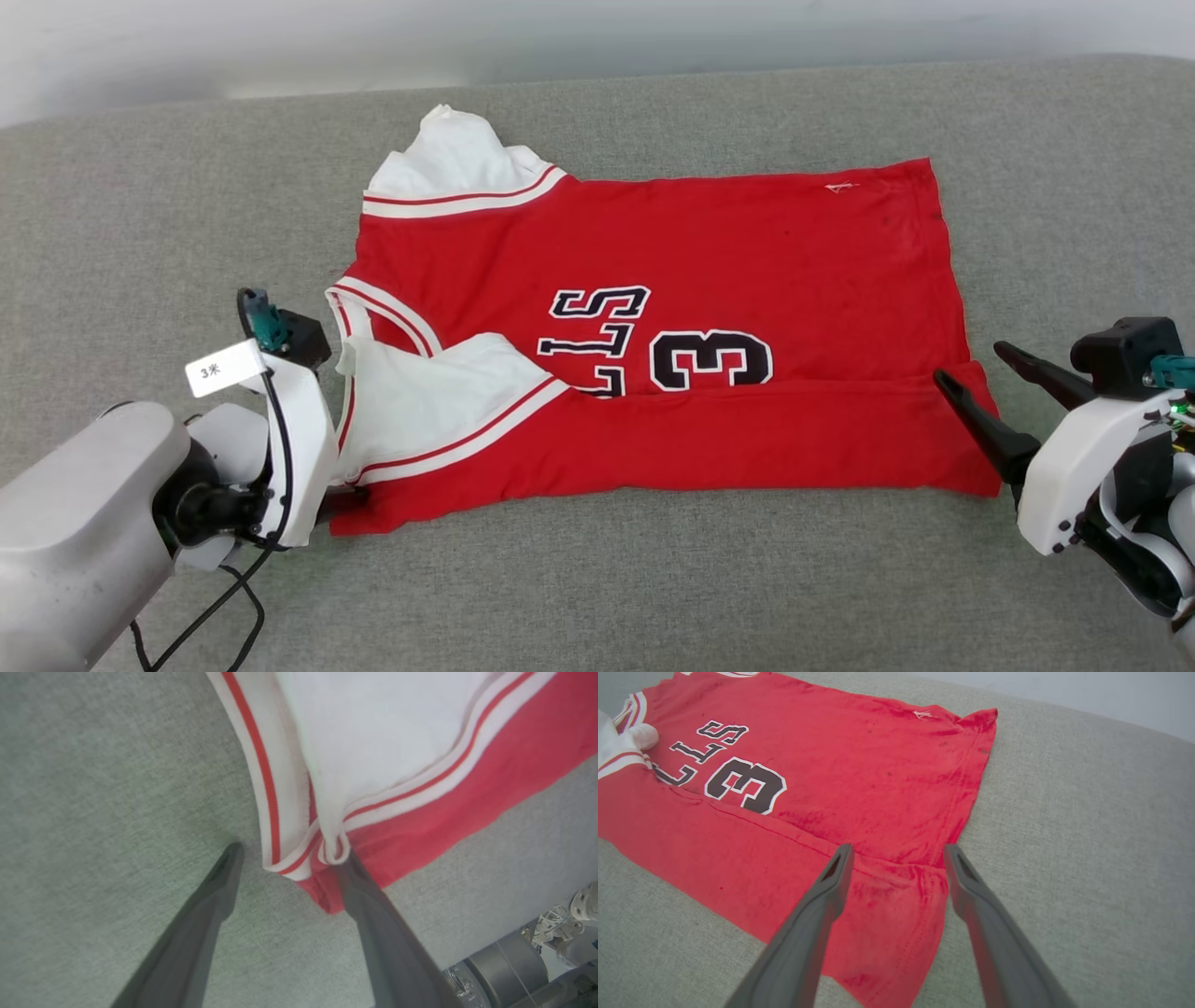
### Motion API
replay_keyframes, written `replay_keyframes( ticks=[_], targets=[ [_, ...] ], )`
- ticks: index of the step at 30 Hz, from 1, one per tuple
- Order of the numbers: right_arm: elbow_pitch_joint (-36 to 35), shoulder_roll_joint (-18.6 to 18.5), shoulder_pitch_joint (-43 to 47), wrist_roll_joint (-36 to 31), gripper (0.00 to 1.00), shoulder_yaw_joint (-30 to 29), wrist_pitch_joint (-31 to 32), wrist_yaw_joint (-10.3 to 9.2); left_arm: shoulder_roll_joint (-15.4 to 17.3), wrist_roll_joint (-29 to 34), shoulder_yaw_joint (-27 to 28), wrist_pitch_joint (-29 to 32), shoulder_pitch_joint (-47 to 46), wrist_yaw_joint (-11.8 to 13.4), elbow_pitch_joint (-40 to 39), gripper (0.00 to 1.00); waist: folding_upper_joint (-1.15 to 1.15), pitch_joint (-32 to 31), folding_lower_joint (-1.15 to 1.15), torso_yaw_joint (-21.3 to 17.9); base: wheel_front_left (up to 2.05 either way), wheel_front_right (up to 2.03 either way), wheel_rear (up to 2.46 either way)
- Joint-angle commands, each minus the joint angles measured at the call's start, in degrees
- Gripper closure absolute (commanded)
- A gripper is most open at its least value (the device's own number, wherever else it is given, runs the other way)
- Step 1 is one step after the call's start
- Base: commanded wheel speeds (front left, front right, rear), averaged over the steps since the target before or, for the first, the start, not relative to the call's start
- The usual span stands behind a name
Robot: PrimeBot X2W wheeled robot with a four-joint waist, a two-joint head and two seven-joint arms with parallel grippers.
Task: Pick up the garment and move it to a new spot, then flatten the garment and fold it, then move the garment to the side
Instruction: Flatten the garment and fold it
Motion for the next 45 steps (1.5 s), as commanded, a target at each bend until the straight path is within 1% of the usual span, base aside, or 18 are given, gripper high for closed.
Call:
replay_keyframes(
  ticks=[1, 6, 7, 8, 12, 16, 23, 27, 30, 34, 38, 41, 45],
  targets=[
    [0.1, 0.4, -0.8, 0.2, 0.0, 0.2, -0.1, -0.02, -0.8, -0.4, -0.6, -0.1, 1.5, 0.1, 0.7, 0.0, 0.0, 0.3, 0.0, -0.4, 0.0, 0.0, 0.0],
    [0.5, 0.4, -1.9, 0.7, 0.0, 0.5, -0.1, -0.02, -3.1, -1.0, -2.0, -0.7, 4.3, -1.0, 2.8, 0.0, 0.0, 0.2, 0.0, -0.8, 0.0, 0.0, 0.0],
    [0.5, 0.1, -2.1, 0.7, 0.0, 0.7, 0.1, -0.02, -3.5, -0.8, -2.3, -0.8, 4.3, -1.3, 3.0, 0.86, 0.0, 0.1, 0.0, -0.8, 0.0, 0.0, 0.0],
    [0.5, -0.2, -2.3, 0.7, 0.0, 0.8, 0.3, -0.02, -3.6, -0.6, -2.7, -0.8, 4.4, -1.5, 3.3, 1.0, 0.0, -0.2, 0.0, -0.8, 0.0, 0.0, 0.0],
    [-0.7, -2.1, -4.5, 0.8, 0.0, 1.7, 2.4, -0.02, -3.0, -0.5, -2.4, -2.0, 3.4, -2.3, 4.0, 1.0, 0.0, -1.3, 0.0, -0.6, 0.0, 0.0, 0.0],
    [-2.8, -5.6, -7.5, 1.6, 0.0, 3.6, 8.3, -0.02, -1.7, 1.1, -2.4, -3.8, 2.4, -2.9, 3.6, 1.0, 0.0, -2.4, 0.0, -0.3, 0.0, 0.0, 0.0],
    [-6.6, -11.8, -13.3, 6.7, 0.0, 7.9, 27.8, -0.03, -0.3, 2.1, -3.1, -6.1, 1.0, -3.5, 0.5, 1.0, 0.0, -3.2, 0.0, 0.6, 0.0, 0.0, 0.0],
    [-5.6, -12.7, -14.7, 10.5, 0.0, 9.6, 39.3, -0.03, -0.1, 2.7, -3.5, -6.8, 0.1, -3.5, -1.1, 1.0, 0.0, -2.7, 0.0, 1.4, 0.0, 0.0, 0.0],
    [-4.1, -11.7, -14.9, 11.6, 0.0, 10.0, 43.9, -0.02, -0.4, 3.0, -3.6, -7.0, -1.0, -3.6, -2.1, 1.0, 0.0, -1.9, 0.0, 2.0, 0.0, 0.0, 0.0],
    [-0.6, -9.0, -13.6, 11.1, 0.0, 10.0, 45.3, -0.02, -0.7, 3.7, -4.1, -7.4, -2.1, -3.6, -3.0, 1.0, 0.0, -0.5, 0.0, 2.7, 0.0, 0.0, 0.0],
    [3.8, -5.5, -12.0, 10.1, 0.0, 10.2, 43.5, -0.02, -1.0, 4.1, -4.4, -7.7, -3.2, -3.6, -3.4, 1.0, 0.0, 0.9, 0.0, 3.4, 0.0, 0.0, 0.0],
    [7.5, -2.4, -9.7, 10.8, 0.0, 10.9, 41.5, -0.01, -1.2, 4.3, -4.5, -8.1, -3.5, -3.6, -3.7, 1.0, 0.0, 1.9, 0.0, 3.7, 0.0, 0.0, 0.0],
    [10.7, 1.5, -6.8, 11.8, 0.0, 13.4, 39.2, 0.08, -1.3, 4.3, -4.9, -8.5, -3.5, -3.6, -3.8, 1.0, 0.0, 2.7, 0.0, 3.9, 0.0, 0.0, 0.0]
  ],
)
